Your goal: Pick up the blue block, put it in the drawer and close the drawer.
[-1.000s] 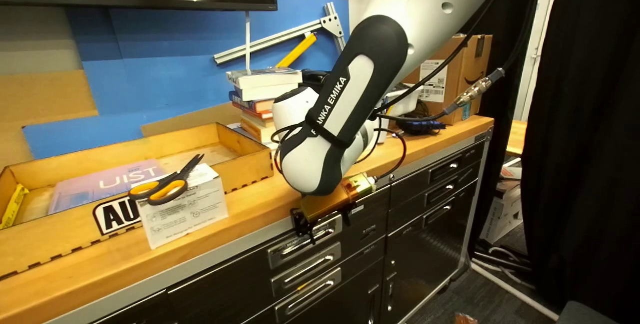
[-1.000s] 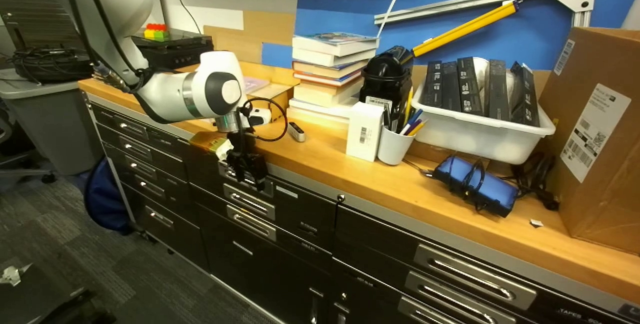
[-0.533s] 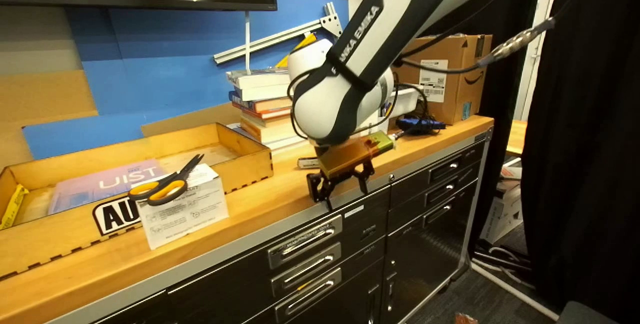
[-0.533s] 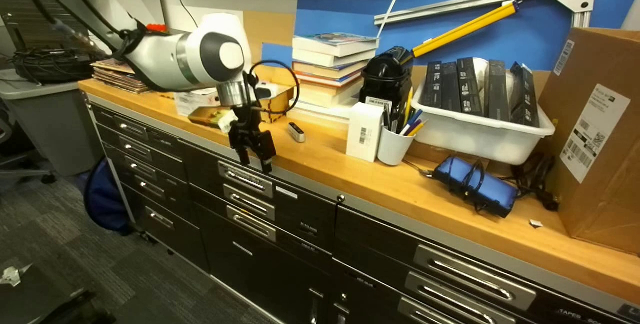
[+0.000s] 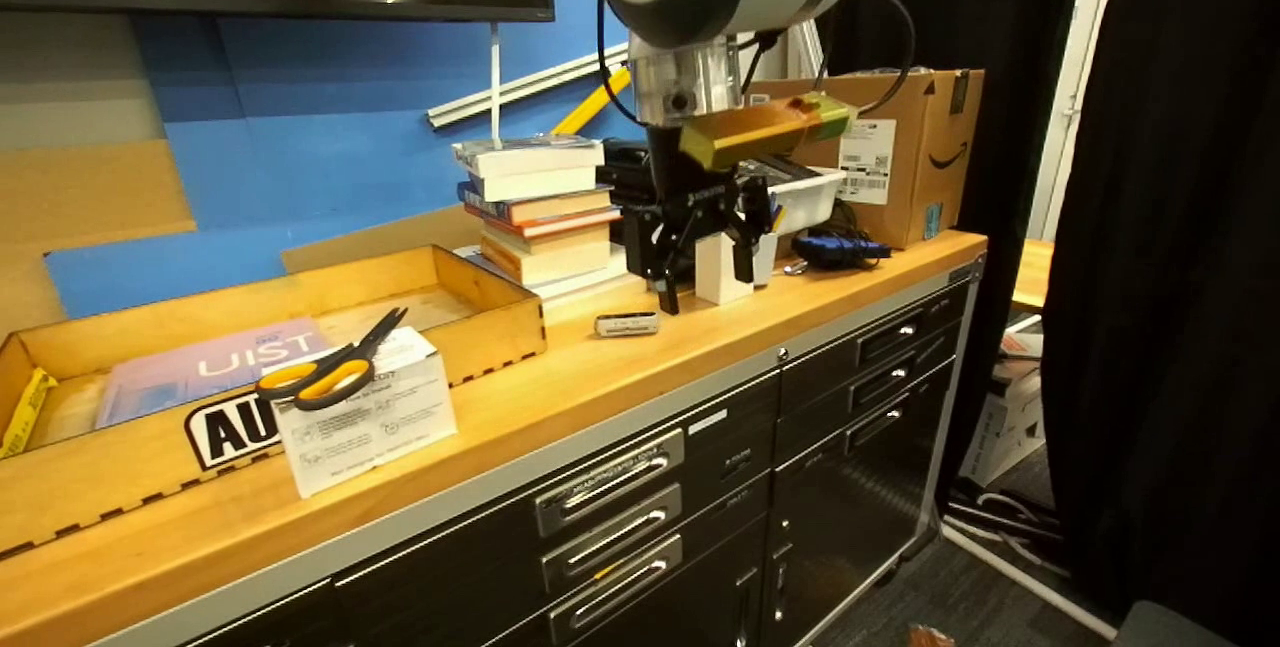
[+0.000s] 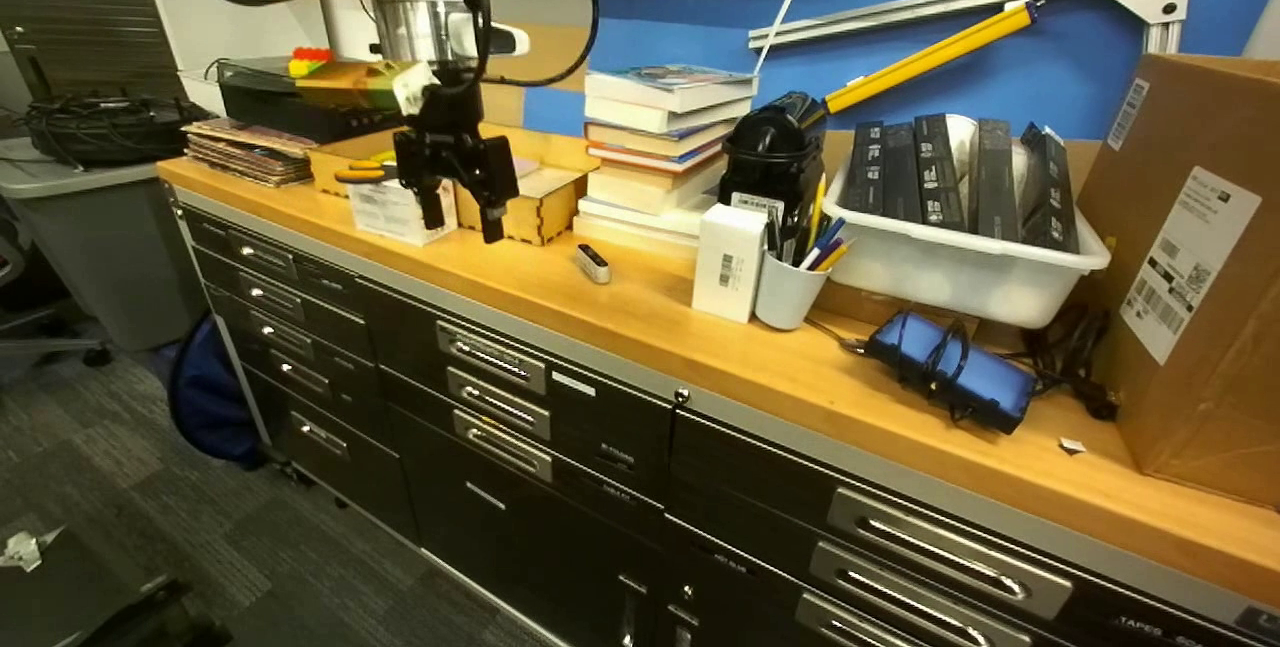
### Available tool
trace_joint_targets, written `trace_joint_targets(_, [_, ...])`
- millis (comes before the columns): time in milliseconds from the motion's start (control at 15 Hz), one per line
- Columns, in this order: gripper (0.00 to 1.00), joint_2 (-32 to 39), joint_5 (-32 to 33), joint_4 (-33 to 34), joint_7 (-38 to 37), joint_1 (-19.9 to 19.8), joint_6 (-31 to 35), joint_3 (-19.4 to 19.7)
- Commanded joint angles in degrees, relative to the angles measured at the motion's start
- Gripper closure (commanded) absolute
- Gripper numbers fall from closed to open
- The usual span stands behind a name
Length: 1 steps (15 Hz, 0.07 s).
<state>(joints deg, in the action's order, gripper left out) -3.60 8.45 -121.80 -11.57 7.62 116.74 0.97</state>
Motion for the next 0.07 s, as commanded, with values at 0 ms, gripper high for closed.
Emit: trace_joint_targets(0, [0.0, 0.4, -0.1, -0.1, 0.1, -1.9, 0.0, -1.8])
